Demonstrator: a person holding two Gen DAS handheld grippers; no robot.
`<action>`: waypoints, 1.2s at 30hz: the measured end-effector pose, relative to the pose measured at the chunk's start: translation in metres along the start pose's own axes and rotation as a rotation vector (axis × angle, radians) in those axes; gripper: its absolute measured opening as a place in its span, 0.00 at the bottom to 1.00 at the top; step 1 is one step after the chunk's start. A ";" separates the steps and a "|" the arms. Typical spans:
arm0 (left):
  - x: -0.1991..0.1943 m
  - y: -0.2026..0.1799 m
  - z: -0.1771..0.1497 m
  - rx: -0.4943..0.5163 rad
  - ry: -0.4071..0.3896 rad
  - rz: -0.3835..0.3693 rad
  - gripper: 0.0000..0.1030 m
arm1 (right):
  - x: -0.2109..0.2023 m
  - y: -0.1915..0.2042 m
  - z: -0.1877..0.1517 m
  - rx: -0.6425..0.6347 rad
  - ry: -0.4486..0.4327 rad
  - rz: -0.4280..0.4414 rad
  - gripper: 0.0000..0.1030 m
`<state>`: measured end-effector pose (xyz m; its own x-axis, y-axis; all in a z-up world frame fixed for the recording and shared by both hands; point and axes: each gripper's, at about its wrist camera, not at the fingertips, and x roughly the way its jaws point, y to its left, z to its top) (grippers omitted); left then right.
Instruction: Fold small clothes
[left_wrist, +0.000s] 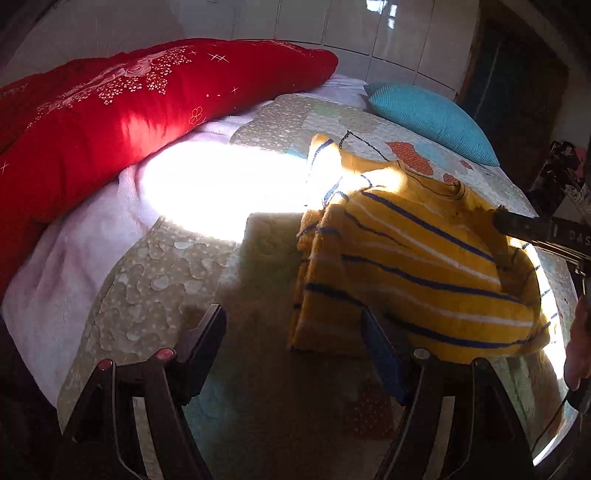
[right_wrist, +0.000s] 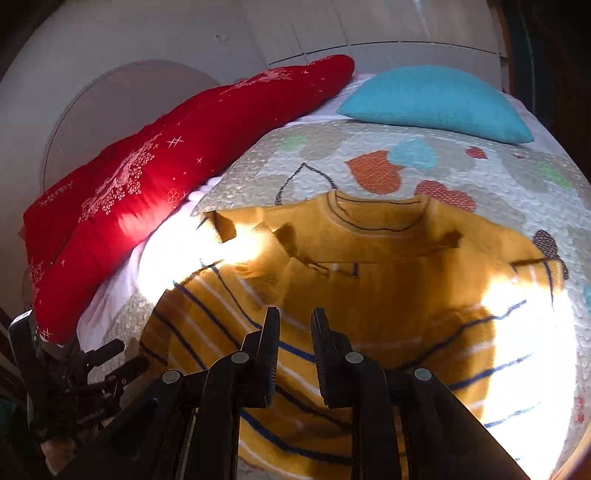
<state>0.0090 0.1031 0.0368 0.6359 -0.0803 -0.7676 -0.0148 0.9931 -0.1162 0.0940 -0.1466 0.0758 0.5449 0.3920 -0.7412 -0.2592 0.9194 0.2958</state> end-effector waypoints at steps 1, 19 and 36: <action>-0.004 0.001 -0.003 0.002 -0.005 -0.002 0.75 | 0.019 0.012 0.006 -0.016 0.027 0.011 0.20; -0.019 0.028 -0.029 0.035 -0.005 0.151 0.78 | 0.118 0.092 0.061 -0.106 0.130 -0.069 0.37; -0.031 -0.022 -0.030 0.162 -0.034 0.148 0.80 | -0.063 -0.155 -0.079 0.337 0.018 -0.178 0.34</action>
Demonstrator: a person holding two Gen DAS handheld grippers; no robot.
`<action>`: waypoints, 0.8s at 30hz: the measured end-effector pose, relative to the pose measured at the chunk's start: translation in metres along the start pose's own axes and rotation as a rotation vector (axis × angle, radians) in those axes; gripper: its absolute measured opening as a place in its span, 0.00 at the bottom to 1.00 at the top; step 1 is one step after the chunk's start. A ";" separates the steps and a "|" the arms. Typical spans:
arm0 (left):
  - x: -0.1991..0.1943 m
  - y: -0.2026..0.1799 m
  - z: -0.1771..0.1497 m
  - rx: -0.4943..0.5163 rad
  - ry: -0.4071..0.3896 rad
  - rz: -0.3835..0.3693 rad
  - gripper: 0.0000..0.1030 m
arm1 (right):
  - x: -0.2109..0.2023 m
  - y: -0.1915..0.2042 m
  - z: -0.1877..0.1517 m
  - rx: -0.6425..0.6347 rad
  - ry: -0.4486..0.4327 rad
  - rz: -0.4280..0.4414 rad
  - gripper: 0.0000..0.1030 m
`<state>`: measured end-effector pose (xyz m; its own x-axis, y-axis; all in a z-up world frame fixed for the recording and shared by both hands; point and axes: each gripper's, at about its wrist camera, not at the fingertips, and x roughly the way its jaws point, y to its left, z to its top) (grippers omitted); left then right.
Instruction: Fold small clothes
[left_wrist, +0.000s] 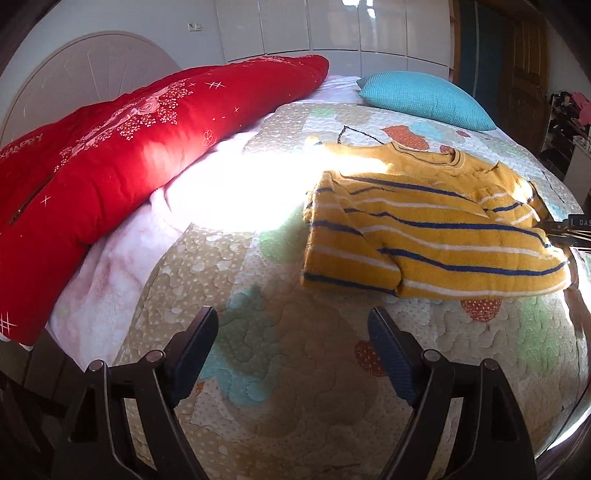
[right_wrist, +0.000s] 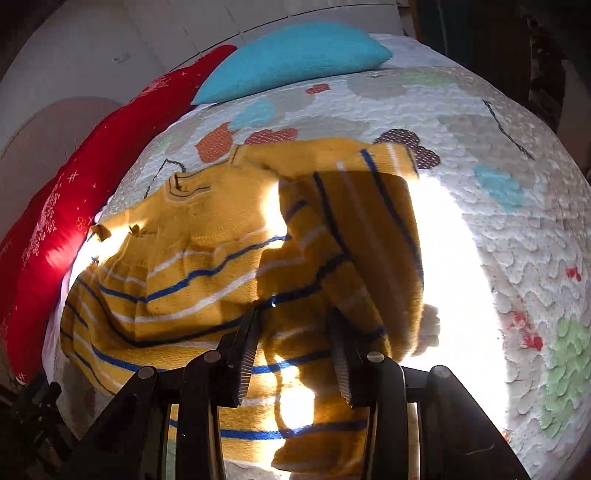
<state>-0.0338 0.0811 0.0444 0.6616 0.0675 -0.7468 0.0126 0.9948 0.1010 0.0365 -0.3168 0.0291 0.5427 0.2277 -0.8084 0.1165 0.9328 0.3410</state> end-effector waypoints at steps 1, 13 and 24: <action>0.000 -0.002 0.000 0.006 0.001 0.002 0.80 | -0.006 -0.012 0.000 0.039 -0.004 0.040 0.34; 0.008 -0.020 -0.002 0.047 0.034 -0.046 0.80 | -0.026 -0.006 -0.017 -0.001 -0.086 -0.037 0.45; 0.023 -0.007 0.036 -0.061 0.011 -0.198 0.83 | -0.047 -0.010 0.006 0.039 -0.206 -0.054 0.48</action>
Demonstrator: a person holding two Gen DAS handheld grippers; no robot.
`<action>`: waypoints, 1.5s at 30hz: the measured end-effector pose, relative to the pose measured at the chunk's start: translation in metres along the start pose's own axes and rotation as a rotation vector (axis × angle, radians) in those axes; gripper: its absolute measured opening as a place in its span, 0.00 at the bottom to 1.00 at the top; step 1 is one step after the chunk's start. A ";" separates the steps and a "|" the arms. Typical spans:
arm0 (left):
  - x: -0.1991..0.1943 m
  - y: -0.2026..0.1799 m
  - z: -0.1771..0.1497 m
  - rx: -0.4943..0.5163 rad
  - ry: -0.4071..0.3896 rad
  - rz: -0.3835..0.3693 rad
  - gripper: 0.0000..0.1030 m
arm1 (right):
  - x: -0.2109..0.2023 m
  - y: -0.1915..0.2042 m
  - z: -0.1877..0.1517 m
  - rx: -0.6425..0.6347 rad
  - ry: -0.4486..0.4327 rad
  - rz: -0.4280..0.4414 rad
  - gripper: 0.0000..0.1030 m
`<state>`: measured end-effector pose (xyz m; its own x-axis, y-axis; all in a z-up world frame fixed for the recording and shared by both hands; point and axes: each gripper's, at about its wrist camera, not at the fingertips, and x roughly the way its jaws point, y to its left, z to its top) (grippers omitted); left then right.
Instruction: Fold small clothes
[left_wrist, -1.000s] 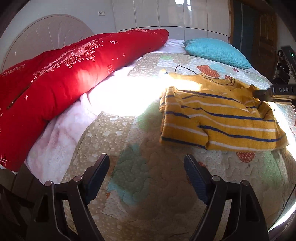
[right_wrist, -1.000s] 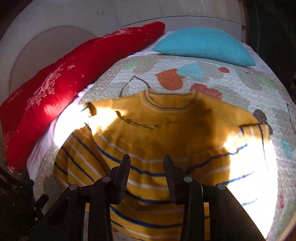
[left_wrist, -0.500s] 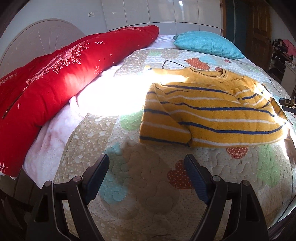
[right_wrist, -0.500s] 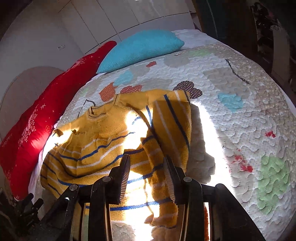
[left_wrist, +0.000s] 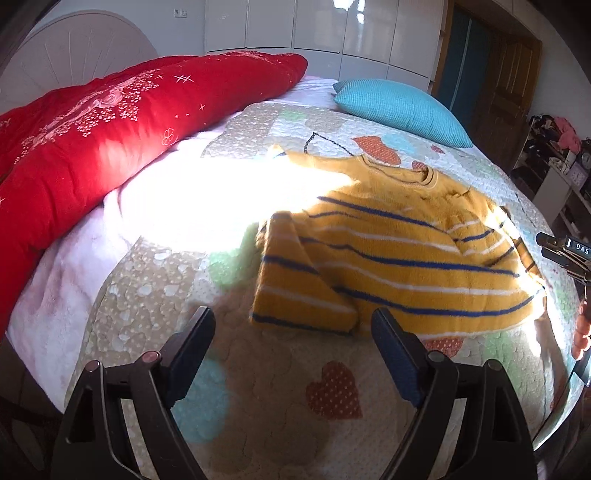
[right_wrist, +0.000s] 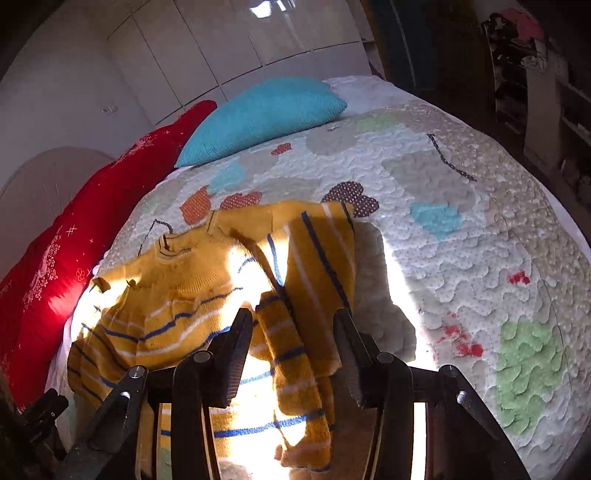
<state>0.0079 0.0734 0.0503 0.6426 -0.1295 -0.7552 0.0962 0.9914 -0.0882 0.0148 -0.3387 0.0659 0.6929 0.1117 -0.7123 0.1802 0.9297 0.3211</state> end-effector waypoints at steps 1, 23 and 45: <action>0.007 -0.003 0.009 -0.005 0.001 -0.027 0.83 | 0.003 0.005 0.007 -0.004 -0.004 0.008 0.47; 0.135 0.012 0.055 -0.125 0.032 -0.029 1.00 | 0.146 0.005 0.046 0.082 0.091 0.194 0.28; 0.132 0.013 0.051 -0.125 0.018 -0.031 1.00 | 0.005 -0.011 -0.026 -0.081 0.026 -0.018 0.37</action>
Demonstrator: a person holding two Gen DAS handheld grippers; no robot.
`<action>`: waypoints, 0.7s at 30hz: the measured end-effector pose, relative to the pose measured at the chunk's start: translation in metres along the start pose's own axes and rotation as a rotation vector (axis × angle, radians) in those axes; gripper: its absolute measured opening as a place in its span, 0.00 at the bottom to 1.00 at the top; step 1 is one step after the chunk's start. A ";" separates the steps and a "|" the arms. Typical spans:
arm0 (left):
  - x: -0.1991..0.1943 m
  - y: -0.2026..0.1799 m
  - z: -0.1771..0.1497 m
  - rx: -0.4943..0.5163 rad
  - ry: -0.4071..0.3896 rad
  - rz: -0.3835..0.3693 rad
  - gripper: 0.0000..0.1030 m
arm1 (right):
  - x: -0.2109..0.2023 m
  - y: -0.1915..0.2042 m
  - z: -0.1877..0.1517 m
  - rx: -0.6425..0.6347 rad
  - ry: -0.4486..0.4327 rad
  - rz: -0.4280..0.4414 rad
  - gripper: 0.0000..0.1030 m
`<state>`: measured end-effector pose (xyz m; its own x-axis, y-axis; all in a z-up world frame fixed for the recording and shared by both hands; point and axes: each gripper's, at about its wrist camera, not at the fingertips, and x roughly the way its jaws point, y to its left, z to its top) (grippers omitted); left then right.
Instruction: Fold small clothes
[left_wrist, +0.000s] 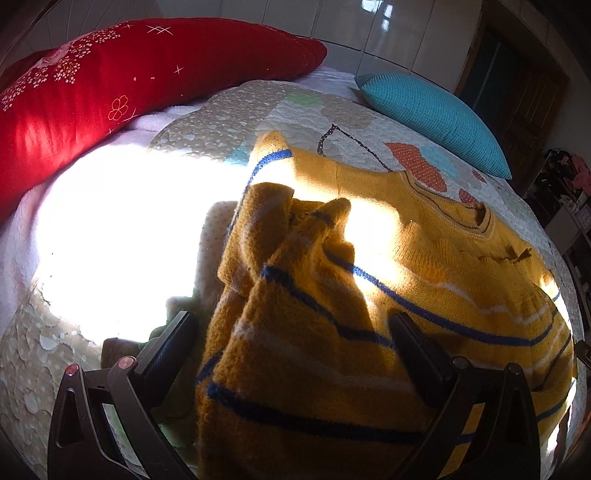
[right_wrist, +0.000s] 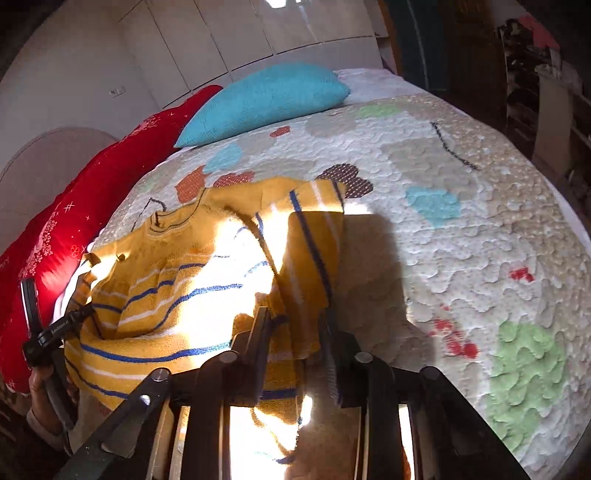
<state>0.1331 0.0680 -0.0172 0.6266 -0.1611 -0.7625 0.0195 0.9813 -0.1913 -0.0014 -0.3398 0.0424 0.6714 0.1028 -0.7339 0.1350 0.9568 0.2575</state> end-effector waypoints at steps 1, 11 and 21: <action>0.000 0.000 0.000 0.000 0.000 0.000 1.00 | -0.005 0.006 0.000 -0.024 -0.012 0.009 0.37; 0.000 0.000 0.000 0.000 -0.001 0.001 1.00 | 0.020 0.063 0.021 -0.130 -0.011 0.033 0.37; -0.001 0.003 -0.001 -0.008 -0.008 -0.009 1.00 | 0.080 0.069 0.038 -0.121 0.011 -0.111 0.44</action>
<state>0.1314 0.0706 -0.0174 0.6326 -0.1687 -0.7559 0.0187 0.9790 -0.2029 0.0892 -0.2754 0.0249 0.6493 -0.0027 -0.7606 0.1187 0.9881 0.0979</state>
